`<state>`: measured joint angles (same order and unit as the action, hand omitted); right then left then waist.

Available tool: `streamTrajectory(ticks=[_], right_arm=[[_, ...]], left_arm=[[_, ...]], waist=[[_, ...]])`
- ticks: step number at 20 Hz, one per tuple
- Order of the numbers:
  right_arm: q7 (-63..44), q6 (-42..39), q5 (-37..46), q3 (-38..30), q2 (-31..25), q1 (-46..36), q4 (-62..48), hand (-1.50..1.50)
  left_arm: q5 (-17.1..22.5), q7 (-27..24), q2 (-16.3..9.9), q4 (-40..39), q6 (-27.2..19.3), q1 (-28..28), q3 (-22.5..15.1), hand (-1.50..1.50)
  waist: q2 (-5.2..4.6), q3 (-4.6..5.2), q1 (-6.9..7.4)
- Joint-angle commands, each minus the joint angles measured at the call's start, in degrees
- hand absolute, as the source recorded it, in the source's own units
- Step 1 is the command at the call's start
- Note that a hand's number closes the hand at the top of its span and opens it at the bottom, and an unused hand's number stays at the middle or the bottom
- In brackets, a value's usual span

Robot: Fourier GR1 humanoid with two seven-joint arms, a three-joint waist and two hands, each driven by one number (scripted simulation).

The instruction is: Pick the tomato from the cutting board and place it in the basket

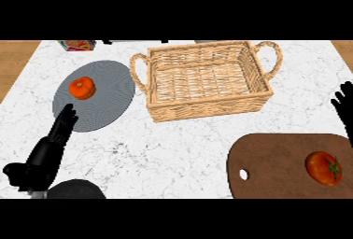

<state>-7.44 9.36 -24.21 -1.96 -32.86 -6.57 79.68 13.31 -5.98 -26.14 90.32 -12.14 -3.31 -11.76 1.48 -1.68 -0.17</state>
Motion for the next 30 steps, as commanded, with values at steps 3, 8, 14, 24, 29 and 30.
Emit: streamTrajectory(ticks=[3,8,14,24,29,30], right_arm=[[7.5,-16.0,-12.4,-1.1,3.9,-6.7,8.8,1.5],[16.6,-34.6,-17.6,5.4,5.8,-13.5,22.0,1.5],[24.2,-39.7,-8.3,5.0,2.6,6.1,37.5,-1.5],[23.9,-37.9,7.5,-23.2,-16.5,7.2,35.9,-1.5],[29.2,-48.3,6.8,-35.3,-25.8,9.8,29.2,-1.5],[31.1,-50.0,8.7,-36.2,-27.7,8.9,25.7,-1.5]], left_arm=[[1.2,5.7,2.5,-5.3,-0.9,-2.3,-1.6,0.0],[3.5,11.8,3.4,-10.0,0.6,-6.4,-3.6,0.0],[6.0,15.2,2.0,-9.1,0.2,-8.5,-0.5,0.0],[6.1,16.7,1.5,-5.9,-0.1,-10.1,-0.2,0.0],[4.8,15.3,3.3,-7.1,-0.5,-9.9,-1.4,0.0],[6.2,17.0,1.6,-7.2,0.7,-8.6,0.3,0.0]], waist=[[-1.26,1.45,0.08],[-0.84,1.3,1.46],[-0.63,1.57,-3.76],[-0.97,1.64,-4.04],[-1.08,1.65,-4.13],[-1.46,1.6,-2.93]])
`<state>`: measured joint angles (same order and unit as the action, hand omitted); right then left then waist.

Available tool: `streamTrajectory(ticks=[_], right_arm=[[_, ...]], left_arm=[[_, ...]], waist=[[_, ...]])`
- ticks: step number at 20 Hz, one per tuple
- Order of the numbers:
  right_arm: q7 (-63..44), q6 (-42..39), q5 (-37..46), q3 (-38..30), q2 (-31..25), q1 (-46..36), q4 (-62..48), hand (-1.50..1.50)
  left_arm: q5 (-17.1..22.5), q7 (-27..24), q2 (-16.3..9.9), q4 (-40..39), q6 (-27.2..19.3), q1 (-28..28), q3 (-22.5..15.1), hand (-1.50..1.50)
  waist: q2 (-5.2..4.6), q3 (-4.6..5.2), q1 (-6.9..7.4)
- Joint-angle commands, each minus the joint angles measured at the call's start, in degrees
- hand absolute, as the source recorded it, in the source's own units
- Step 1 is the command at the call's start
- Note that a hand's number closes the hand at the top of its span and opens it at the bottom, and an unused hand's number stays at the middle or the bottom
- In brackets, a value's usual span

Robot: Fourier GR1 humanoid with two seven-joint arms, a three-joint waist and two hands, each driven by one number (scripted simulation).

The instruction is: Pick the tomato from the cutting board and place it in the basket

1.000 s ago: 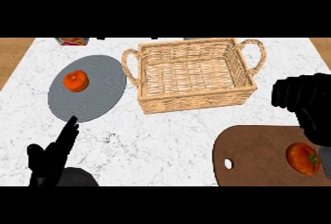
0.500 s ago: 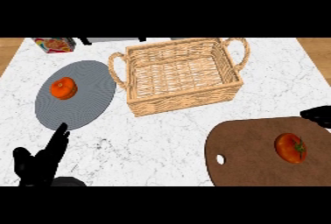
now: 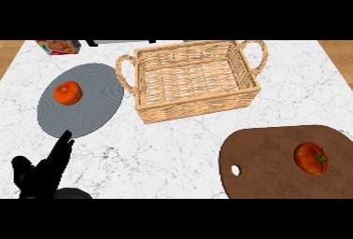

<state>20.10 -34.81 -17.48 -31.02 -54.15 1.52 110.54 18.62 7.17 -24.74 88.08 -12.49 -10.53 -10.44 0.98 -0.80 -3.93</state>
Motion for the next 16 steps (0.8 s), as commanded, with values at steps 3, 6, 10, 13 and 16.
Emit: streamTrajectory(ticks=[3,6,10,13,16], right_arm=[[7.8,-14.4,4.2,-10.1,-11.5,4.4,-8.0,-1.5],[9.1,-17.5,7.0,-11.3,-15.6,6.6,-7.2,-1.5],[13.8,-16.7,12.6,-12.7,-17.0,9.2,-10.8,-1.5],[17.7,-14.4,16.4,-11.8,-16.5,12.3,-10.4,-1.5],[21.2,-12.0,16.9,-10.7,-16.5,14.1,-11.7,-1.5]], left_arm=[[0.3,3.6,1.2,-4.8,0.5,-1.6,-1.7,0.0],[0.2,2.9,-0.1,-5.0,2.0,-1.9,-1.3,0.0],[-0.9,4.5,2.1,-4.9,0.4,-0.1,-2.8,0.0],[-1.6,3.6,2.2,-5.2,0.3,-1.0,-2.9,0.0],[-0.4,4.4,1.4,-5.8,1.8,0.7,-1.6,0.0]], waist=[[-0.87,0.67,0.16],[-0.81,0.72,0.6],[-1.09,0.6,1.44],[-0.99,0.58,1.79],[-1.12,0.61,2.32]])
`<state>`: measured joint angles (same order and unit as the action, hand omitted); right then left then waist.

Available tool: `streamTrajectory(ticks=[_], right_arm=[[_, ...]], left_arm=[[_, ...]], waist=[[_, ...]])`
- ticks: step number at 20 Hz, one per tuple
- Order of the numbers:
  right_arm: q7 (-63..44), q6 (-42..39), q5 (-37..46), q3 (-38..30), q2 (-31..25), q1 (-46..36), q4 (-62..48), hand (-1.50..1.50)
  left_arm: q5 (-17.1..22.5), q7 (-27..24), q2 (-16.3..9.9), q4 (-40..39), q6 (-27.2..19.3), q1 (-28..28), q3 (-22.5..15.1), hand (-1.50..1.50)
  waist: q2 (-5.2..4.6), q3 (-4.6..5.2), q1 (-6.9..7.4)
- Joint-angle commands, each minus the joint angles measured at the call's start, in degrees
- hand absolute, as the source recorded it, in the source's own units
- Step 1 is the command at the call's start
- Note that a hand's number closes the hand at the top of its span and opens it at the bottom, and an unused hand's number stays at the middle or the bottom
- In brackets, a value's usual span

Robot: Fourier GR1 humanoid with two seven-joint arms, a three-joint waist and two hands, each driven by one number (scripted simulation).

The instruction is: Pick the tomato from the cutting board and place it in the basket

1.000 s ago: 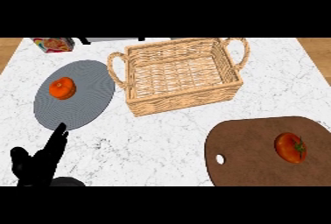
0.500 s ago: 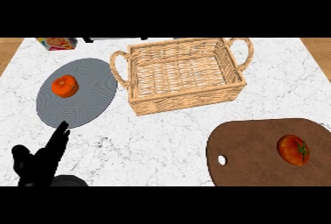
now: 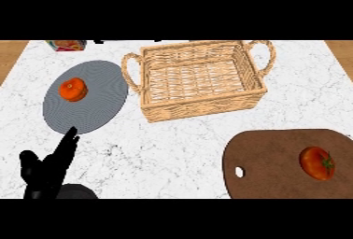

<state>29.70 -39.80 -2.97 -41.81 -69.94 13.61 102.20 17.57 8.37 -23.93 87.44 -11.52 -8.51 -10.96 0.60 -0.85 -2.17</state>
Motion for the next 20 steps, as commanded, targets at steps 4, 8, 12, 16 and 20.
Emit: streamTrajectory(ticks=[4,8,12,16,20], right_arm=[[14.7,-3.0,4.1,2.6,0.3,5.2,-2.8,-1.5],[17.4,1.6,5.4,5.3,2.2,7.6,-2.5,-1.5],[17.2,7.4,6.7,11.2,5.5,9.0,0.3,-1.5],[18.2,11.7,9.9,15.2,7.4,9.9,0.4,-1.5],[16.5,16.5,15.5,20.2,6.2,6.6,-2.7,-1.5]], left_arm=[[-1.3,4.2,2.0,-4.7,-1.0,-0.7,-2.6,0.0],[-0.8,4.5,1.3,-6.3,0.2,0.7,-1.1,0.0],[-1.8,2.3,1.9,-4.2,0.7,-2.9,-2.6,0.0],[-1.8,4.2,1.1,-5.2,1.5,-0.7,-1.6,0.0],[-3.5,5.4,4.4,-6.4,-0.5,3.2,-3.2,0.0]], waist=[[-0.74,0.68,0.75],[-0.76,0.75,0.97],[-0.68,0.77,2.4],[-0.76,0.78,2.24],[-1.08,0.77,3.06]])
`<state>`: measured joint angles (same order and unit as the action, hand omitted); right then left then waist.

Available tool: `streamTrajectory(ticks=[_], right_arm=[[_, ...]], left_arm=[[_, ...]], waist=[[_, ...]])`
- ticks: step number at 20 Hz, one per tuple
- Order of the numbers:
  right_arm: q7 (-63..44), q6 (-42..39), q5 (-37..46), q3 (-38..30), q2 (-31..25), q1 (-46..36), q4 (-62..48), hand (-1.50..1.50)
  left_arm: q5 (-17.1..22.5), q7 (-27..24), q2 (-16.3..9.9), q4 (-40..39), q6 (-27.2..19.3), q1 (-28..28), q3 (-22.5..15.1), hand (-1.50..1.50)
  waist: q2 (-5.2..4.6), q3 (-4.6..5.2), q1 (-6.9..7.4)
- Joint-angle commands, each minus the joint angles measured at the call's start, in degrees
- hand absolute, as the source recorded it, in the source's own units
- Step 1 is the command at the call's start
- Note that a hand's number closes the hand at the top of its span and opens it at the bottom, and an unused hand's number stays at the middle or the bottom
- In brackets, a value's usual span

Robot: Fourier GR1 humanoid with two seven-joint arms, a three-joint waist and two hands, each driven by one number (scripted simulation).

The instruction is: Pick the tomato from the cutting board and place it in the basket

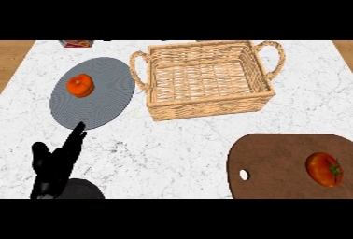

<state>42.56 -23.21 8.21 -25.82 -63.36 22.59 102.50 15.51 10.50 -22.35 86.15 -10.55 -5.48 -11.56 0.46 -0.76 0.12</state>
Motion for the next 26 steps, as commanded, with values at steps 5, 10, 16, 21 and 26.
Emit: streamTrajectory(ticks=[5,10,16,21,26], right_arm=[[3.8,3.6,8.9,9.7,4.0,-0.4,-1.3,-1.5],[3.8,4.1,10.6,13.7,4.7,-6.0,-5.7,-1.5],[4.5,8.0,14.5,18.4,8.6,-10.3,-10.7,-1.5],[3.9,6.3,13.8,17.3,8.9,-10.1,-8.6,-1.5],[2.1,8.5,17.9,21.8,13.0,-10.7,-7.5,-1.5]], left_arm=[[1.3,4.2,-0.7,-3.9,2.4,-1.6,0.7,0.0],[-0.7,3.7,2.3,-4.7,1.1,-0.6,-0.9,0.0],[-2.0,1.3,3.7,-9.1,1.2,0.5,-0.1,0.0],[-3.0,3.0,3.3,-4.0,0.4,-2.8,-0.5,0.0],[-2.7,4.1,3.4,-3.6,0.8,-2.4,0.5,0.0]], waist=[[-0.61,0.72,0.17],[-0.72,0.72,0.67],[-0.88,0.73,0.6],[-0.53,0.76,0.15],[-0.54,0.76,0.06]])
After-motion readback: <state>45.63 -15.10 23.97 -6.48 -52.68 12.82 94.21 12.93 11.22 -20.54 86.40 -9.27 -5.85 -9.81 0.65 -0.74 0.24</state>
